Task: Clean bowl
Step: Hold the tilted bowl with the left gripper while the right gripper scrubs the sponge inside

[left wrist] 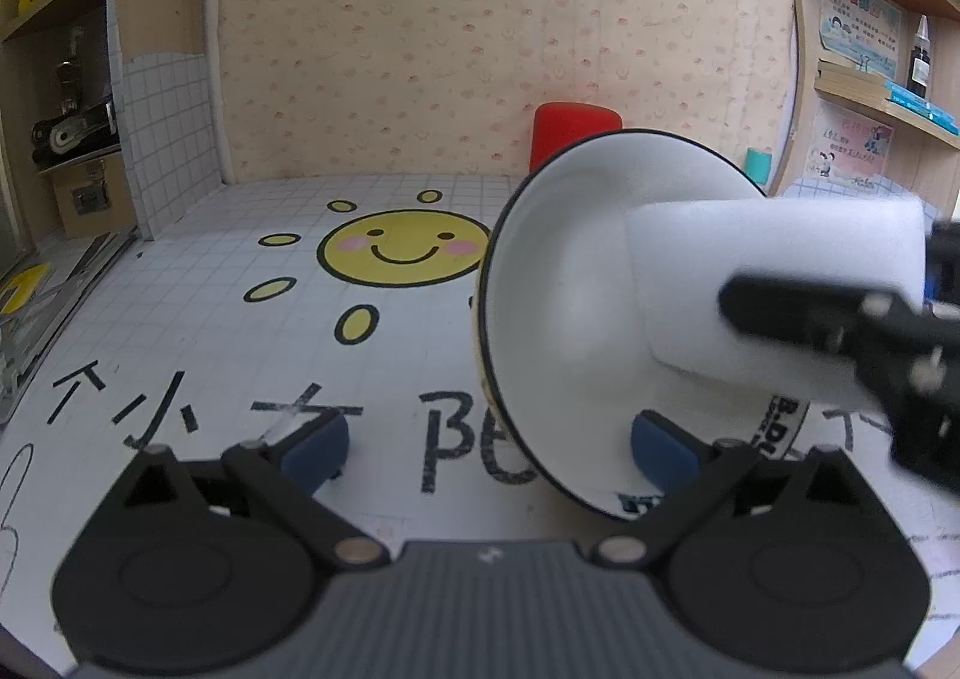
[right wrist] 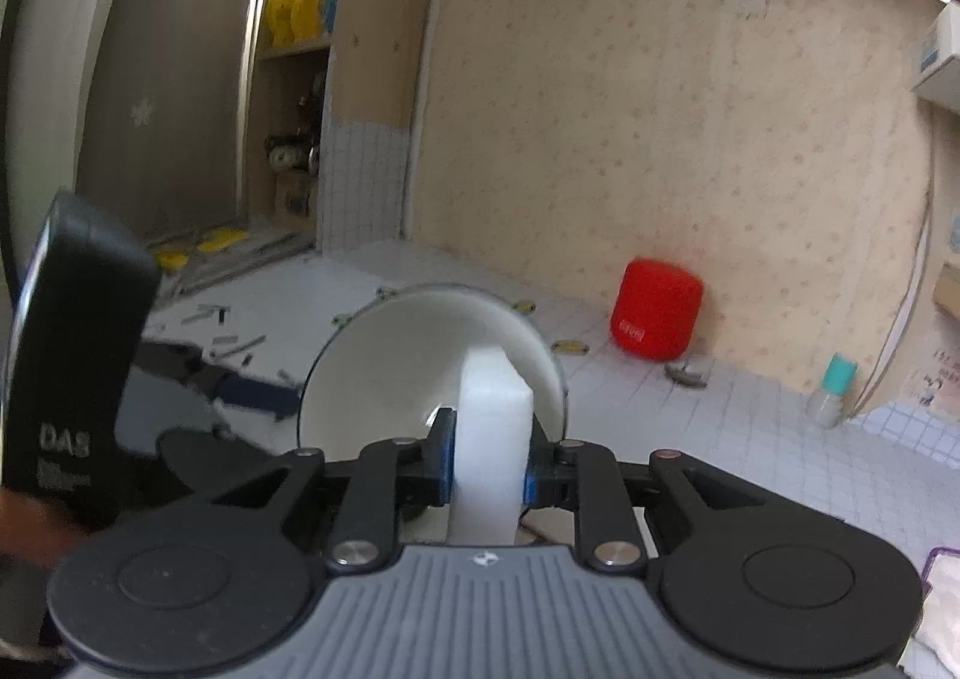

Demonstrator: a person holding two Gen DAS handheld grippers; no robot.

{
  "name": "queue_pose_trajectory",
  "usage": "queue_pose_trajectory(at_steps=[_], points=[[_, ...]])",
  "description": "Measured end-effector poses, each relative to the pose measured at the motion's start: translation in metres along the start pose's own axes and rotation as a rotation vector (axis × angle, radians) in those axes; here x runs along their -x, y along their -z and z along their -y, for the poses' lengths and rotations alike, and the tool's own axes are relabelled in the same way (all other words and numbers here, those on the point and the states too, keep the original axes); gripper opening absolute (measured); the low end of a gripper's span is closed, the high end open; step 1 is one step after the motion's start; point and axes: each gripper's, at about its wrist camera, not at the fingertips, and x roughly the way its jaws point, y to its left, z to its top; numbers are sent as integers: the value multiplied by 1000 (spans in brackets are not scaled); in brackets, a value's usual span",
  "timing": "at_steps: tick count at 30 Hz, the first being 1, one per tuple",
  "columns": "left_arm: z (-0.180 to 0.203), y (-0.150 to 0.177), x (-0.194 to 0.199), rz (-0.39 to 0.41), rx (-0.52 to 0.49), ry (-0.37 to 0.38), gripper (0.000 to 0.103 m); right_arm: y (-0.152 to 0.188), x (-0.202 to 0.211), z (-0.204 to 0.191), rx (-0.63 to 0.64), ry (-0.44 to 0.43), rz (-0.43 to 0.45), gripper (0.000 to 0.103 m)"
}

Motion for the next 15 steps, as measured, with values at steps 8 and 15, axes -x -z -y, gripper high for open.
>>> queue_pose_trajectory(at_steps=[8, 15], points=[[-8, -4, 1, 25, 9, -11, 101, 4, -10, 1, -11, -4, -42, 18], [-18, -9, -5, 5, 57, -10, 101, 5, -11, 2, 3, 2, -51, 18]])
